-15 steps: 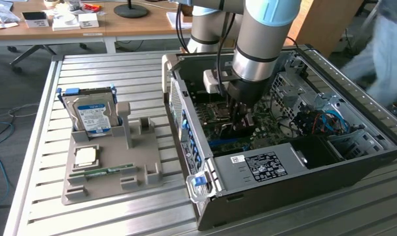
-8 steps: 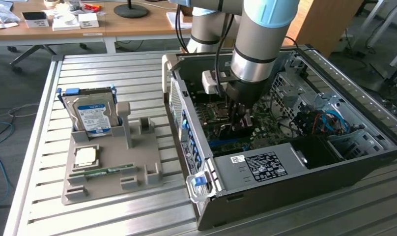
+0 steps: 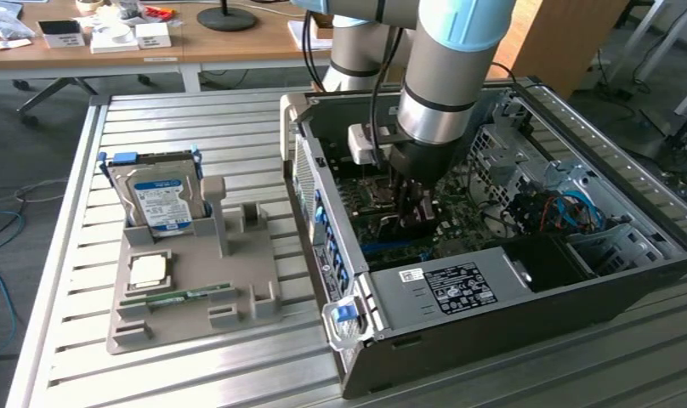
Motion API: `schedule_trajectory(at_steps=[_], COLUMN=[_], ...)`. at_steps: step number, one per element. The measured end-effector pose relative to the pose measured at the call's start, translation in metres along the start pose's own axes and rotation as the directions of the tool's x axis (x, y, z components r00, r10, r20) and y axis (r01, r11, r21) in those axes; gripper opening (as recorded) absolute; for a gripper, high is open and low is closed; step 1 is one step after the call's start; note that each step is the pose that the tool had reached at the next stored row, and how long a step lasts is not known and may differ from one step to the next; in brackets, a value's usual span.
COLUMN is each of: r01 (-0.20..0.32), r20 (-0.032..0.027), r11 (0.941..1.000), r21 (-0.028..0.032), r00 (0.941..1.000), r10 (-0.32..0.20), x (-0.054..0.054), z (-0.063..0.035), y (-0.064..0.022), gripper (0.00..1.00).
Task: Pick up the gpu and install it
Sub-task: 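Insert the gpu into the slot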
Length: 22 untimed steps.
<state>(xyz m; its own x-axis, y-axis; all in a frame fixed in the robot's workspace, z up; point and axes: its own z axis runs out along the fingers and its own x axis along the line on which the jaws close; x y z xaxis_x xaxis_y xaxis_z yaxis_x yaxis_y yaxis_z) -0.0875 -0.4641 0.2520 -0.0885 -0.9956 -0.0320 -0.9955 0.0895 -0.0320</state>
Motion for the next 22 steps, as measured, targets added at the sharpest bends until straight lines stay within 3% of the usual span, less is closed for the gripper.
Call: schedule_trajectory(at_steps=[22], r01=[0.000], r20=[-0.0004], r11=[1.0000], r21=[-0.0002], r00=[1.0000], r10=[0.000], x=[0.0003], z=[0.0061], y=[-0.0003], gripper=[0.27])
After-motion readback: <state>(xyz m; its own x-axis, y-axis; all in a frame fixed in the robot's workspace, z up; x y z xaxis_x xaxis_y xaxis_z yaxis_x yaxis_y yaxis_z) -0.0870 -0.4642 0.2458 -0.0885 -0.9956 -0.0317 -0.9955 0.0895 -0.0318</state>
